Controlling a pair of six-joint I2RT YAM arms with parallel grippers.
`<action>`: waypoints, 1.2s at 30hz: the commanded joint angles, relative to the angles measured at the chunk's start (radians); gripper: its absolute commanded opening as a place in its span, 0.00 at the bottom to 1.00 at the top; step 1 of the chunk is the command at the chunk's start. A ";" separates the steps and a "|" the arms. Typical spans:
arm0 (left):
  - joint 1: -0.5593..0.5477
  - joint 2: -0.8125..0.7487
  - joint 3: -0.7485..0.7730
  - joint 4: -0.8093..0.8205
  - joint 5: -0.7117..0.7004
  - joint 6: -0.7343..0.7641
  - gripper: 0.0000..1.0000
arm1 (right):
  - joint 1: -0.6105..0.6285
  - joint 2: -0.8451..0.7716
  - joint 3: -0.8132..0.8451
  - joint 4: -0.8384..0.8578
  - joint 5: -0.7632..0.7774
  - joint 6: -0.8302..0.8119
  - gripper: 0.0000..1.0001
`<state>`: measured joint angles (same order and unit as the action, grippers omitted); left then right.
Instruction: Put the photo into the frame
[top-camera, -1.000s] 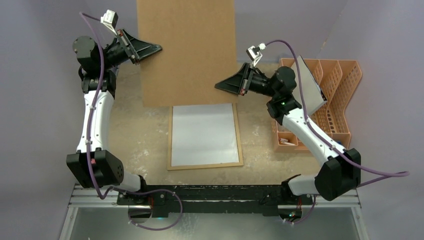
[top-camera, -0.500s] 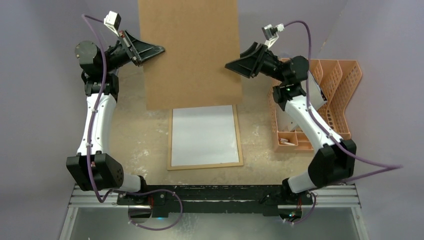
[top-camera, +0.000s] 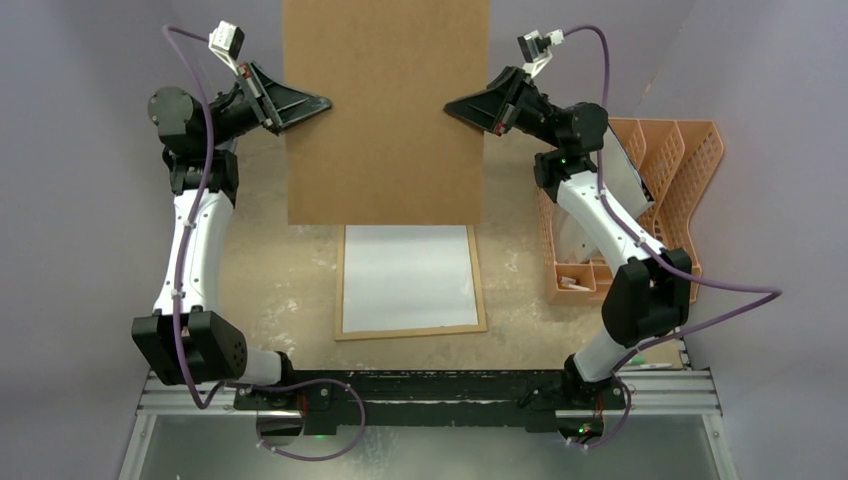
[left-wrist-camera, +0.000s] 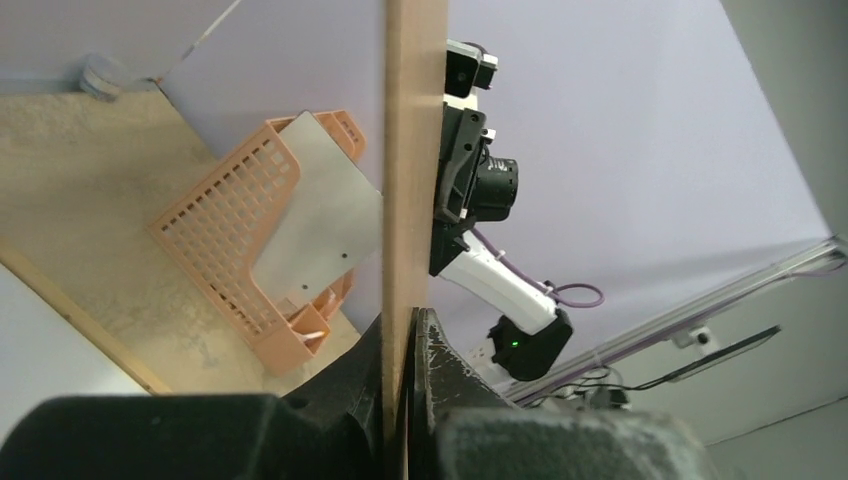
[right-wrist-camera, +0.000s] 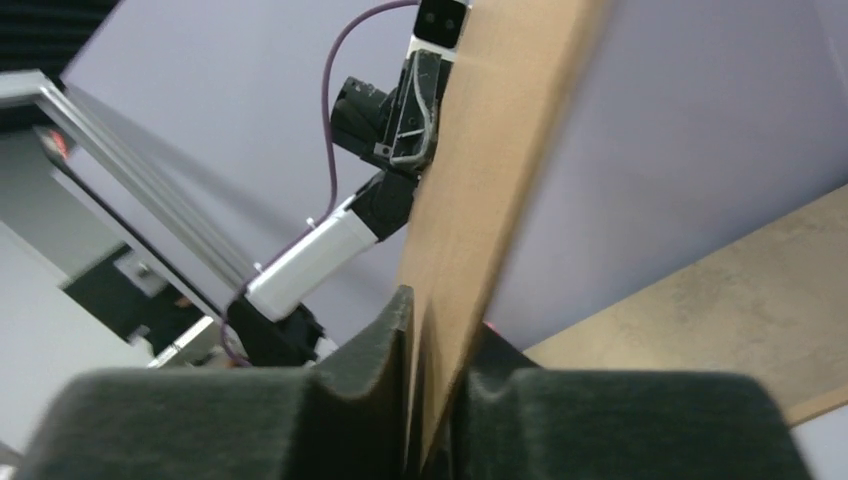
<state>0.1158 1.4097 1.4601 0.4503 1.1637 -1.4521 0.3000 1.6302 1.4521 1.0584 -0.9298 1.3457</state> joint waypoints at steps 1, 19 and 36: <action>0.000 -0.042 0.042 -0.102 -0.038 0.171 0.03 | 0.006 -0.035 0.006 0.123 -0.019 0.019 0.03; 0.038 -0.019 0.222 -1.174 -0.742 0.974 0.88 | -0.024 -0.198 -0.248 -0.472 0.101 -0.265 0.00; 0.036 -0.129 -0.413 -0.860 -0.893 0.859 0.93 | 0.096 -0.168 -0.468 -0.719 0.385 -0.335 0.00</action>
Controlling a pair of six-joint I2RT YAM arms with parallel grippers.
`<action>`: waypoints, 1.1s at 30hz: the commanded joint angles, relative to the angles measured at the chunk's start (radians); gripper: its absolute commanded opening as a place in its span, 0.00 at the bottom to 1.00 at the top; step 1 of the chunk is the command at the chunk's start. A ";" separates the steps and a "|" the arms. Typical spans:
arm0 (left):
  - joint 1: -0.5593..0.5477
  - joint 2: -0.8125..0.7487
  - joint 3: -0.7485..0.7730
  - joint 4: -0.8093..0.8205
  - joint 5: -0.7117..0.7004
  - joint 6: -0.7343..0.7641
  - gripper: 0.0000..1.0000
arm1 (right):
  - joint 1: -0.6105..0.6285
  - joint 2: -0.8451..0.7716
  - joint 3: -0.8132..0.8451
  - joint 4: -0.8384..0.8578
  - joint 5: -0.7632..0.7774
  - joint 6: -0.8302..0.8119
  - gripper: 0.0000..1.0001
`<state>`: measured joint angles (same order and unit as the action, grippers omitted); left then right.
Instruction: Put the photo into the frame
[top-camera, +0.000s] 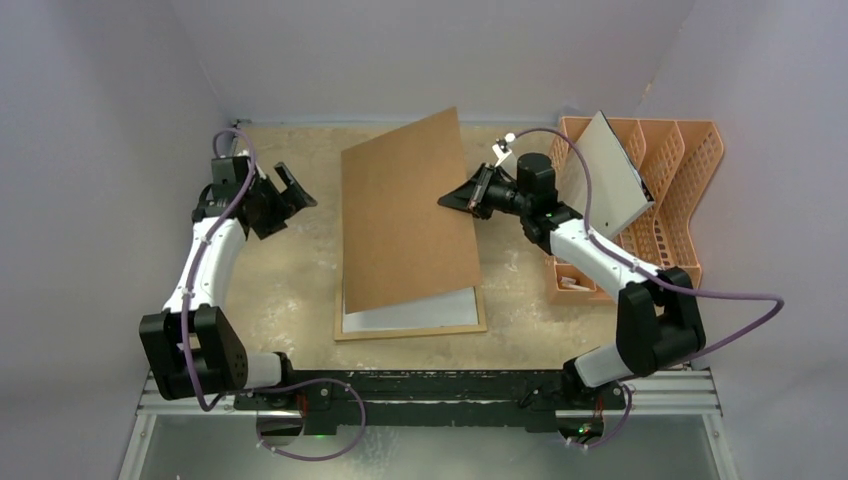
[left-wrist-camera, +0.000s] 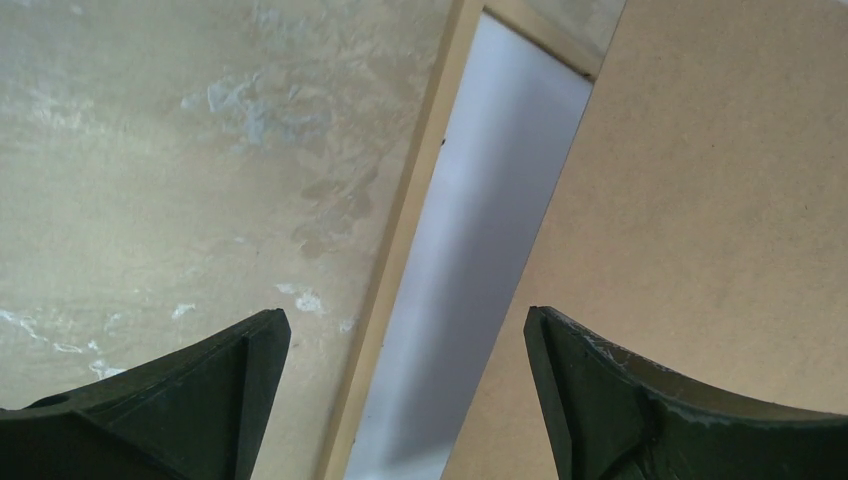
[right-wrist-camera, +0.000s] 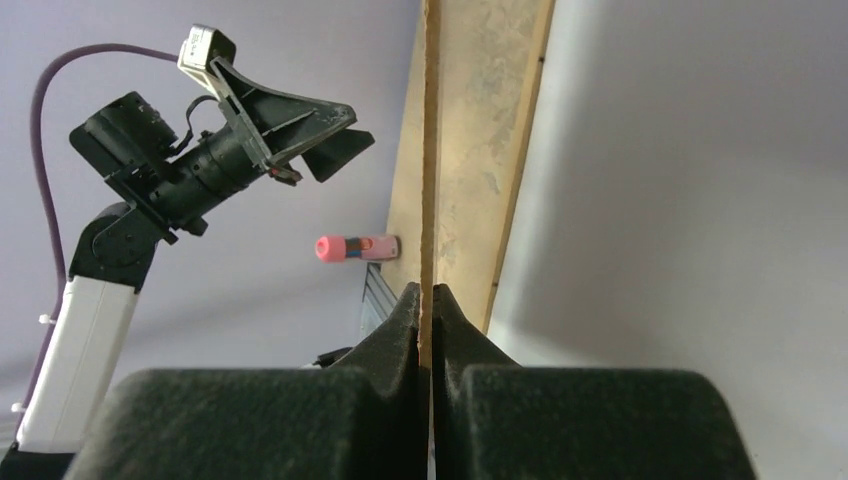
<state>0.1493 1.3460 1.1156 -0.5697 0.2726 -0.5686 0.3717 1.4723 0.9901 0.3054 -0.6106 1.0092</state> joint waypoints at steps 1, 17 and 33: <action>0.002 -0.061 -0.092 0.189 0.029 -0.023 0.92 | 0.029 0.000 -0.011 0.031 0.071 -0.003 0.00; -0.014 0.064 -0.423 0.515 0.143 -0.194 0.78 | 0.067 0.103 -0.116 0.172 0.087 0.015 0.00; -0.019 0.300 -0.413 0.511 0.315 -0.165 0.58 | 0.072 0.198 -0.117 0.220 0.065 -0.035 0.00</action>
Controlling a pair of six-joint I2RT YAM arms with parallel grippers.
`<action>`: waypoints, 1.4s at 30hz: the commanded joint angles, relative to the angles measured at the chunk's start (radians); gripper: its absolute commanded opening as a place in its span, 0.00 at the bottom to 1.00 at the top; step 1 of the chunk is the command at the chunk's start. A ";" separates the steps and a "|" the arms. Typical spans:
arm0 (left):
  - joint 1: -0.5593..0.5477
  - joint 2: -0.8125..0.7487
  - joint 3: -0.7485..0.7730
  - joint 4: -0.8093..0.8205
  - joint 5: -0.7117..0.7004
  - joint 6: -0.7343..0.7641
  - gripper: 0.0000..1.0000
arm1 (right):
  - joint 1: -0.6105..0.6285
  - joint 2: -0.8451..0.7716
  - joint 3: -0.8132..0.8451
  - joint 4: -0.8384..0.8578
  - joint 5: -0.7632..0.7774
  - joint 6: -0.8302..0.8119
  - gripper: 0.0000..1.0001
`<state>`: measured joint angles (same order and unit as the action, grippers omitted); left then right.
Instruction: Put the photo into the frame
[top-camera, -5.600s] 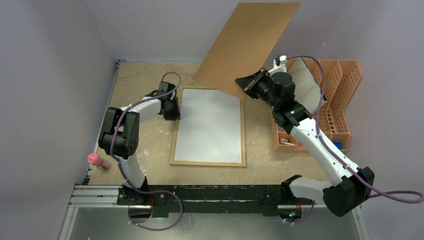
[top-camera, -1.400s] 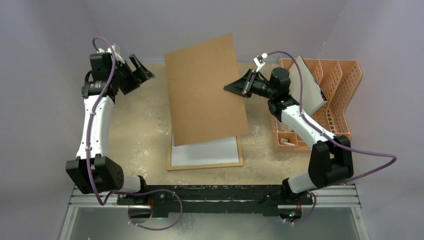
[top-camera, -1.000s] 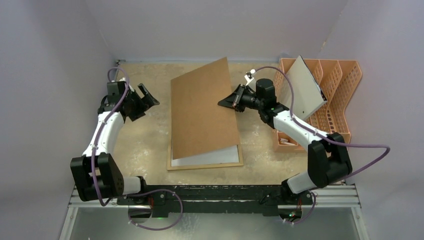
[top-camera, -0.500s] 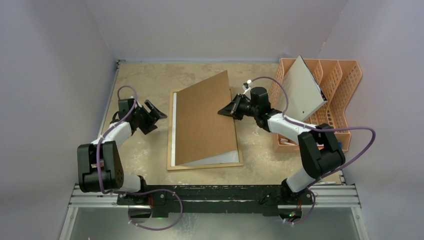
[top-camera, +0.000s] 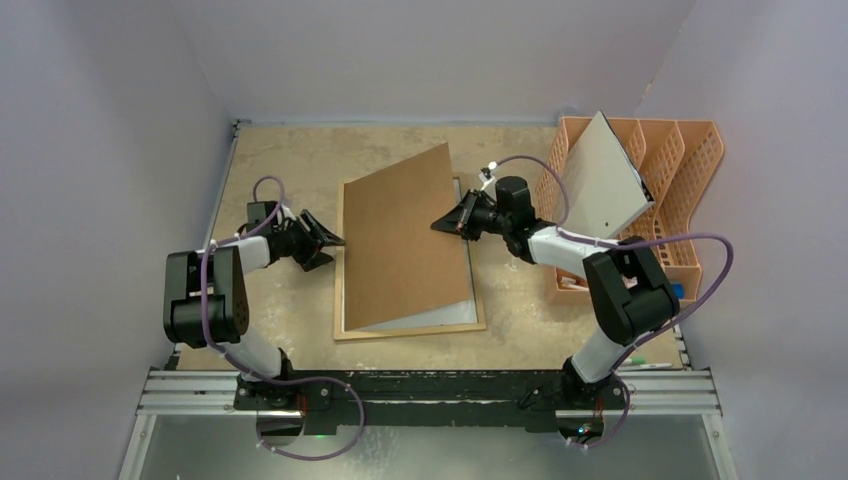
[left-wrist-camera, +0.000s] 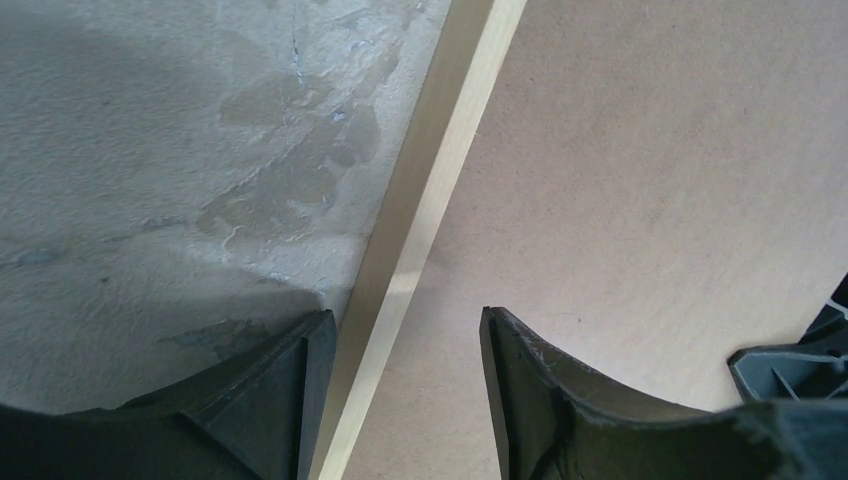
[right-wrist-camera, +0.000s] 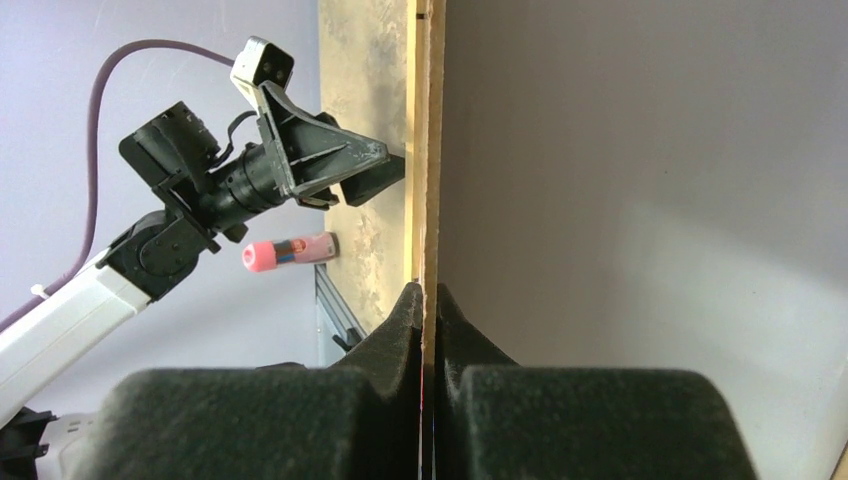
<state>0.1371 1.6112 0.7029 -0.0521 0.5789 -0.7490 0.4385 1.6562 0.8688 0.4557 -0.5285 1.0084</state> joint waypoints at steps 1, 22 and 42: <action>-0.007 0.035 0.001 -0.007 0.011 0.014 0.58 | 0.005 0.017 0.003 0.066 -0.018 -0.039 0.00; -0.005 0.042 0.009 -0.019 0.049 -0.034 0.59 | 0.029 0.051 -0.017 0.018 -0.021 -0.052 0.27; -0.005 0.038 0.024 -0.061 0.018 -0.006 0.61 | 0.029 0.060 0.076 -0.349 0.157 -0.247 0.73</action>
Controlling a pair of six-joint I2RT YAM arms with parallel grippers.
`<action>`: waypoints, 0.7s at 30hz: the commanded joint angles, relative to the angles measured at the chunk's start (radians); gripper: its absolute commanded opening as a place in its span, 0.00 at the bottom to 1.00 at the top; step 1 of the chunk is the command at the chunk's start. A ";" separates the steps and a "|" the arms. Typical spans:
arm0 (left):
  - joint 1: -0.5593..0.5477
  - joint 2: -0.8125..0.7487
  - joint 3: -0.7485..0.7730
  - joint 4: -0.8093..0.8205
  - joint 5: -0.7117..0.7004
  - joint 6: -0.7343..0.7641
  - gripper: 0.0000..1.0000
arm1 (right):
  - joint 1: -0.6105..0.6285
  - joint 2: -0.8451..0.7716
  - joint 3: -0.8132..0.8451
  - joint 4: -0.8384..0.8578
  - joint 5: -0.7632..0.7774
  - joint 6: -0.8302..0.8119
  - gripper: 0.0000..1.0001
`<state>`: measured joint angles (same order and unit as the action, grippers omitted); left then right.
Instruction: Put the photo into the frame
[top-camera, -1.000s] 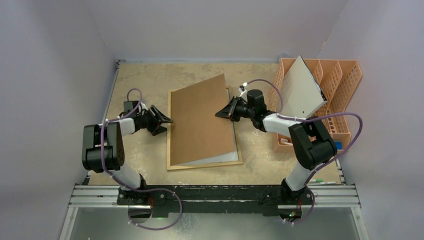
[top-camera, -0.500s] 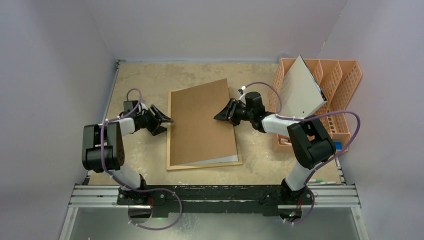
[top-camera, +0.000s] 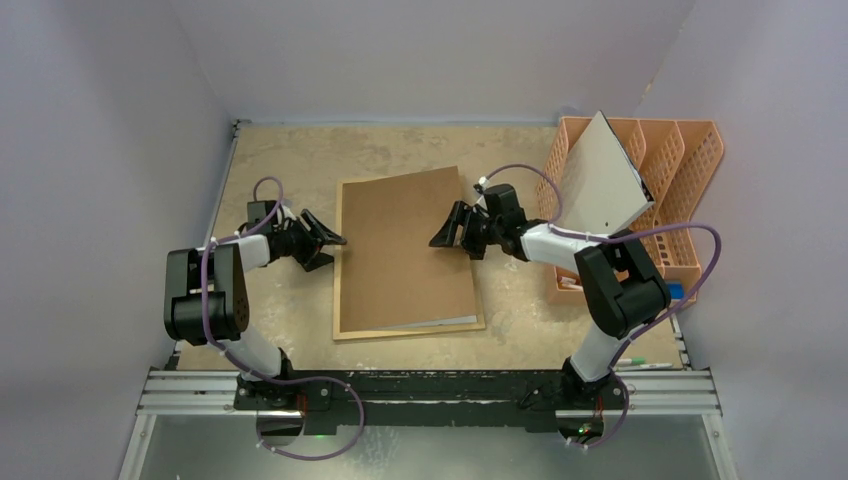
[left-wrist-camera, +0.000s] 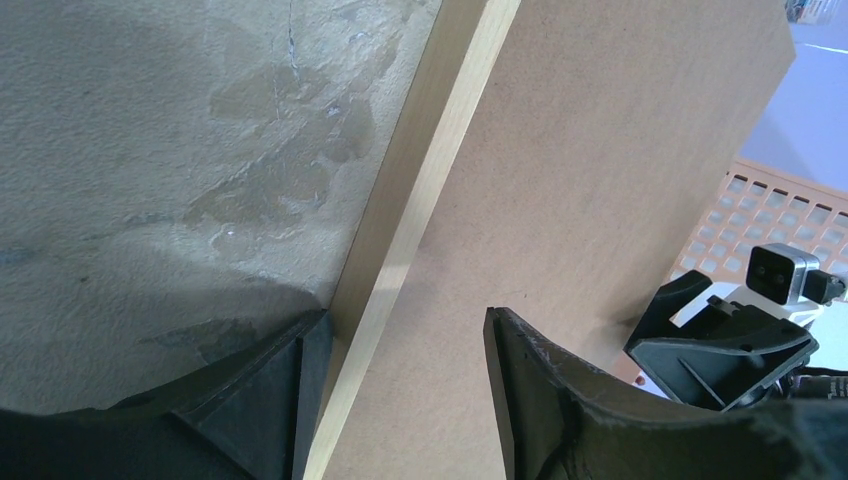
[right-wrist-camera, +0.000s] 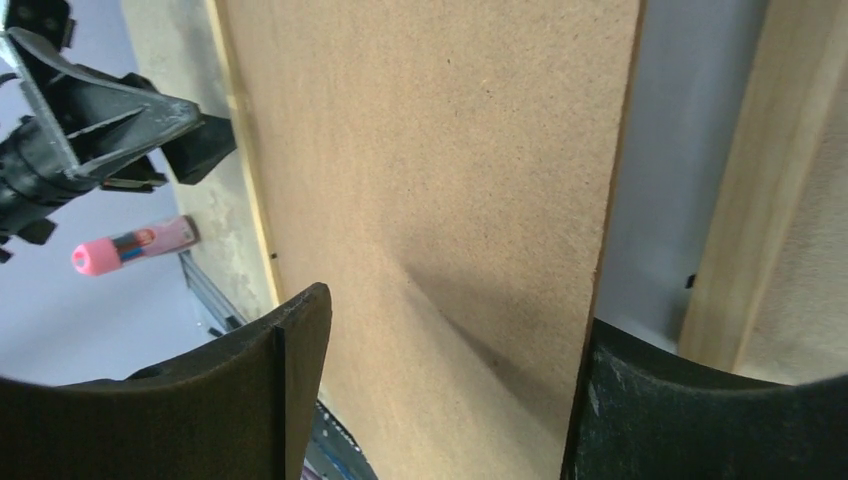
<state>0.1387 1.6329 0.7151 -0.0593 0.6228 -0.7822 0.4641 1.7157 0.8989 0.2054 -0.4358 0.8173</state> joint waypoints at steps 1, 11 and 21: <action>-0.007 0.016 0.012 -0.054 -0.025 0.028 0.61 | 0.003 0.000 0.045 -0.115 0.072 -0.061 0.71; -0.007 0.031 0.015 -0.059 -0.021 0.043 0.62 | 0.004 -0.016 0.045 -0.083 0.212 -0.174 0.46; -0.007 0.035 0.021 -0.069 -0.020 0.055 0.62 | 0.013 0.000 0.040 -0.112 0.298 -0.200 0.66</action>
<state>0.1379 1.6444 0.7319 -0.0834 0.6285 -0.7662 0.4702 1.7184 0.9142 0.1192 -0.2390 0.6567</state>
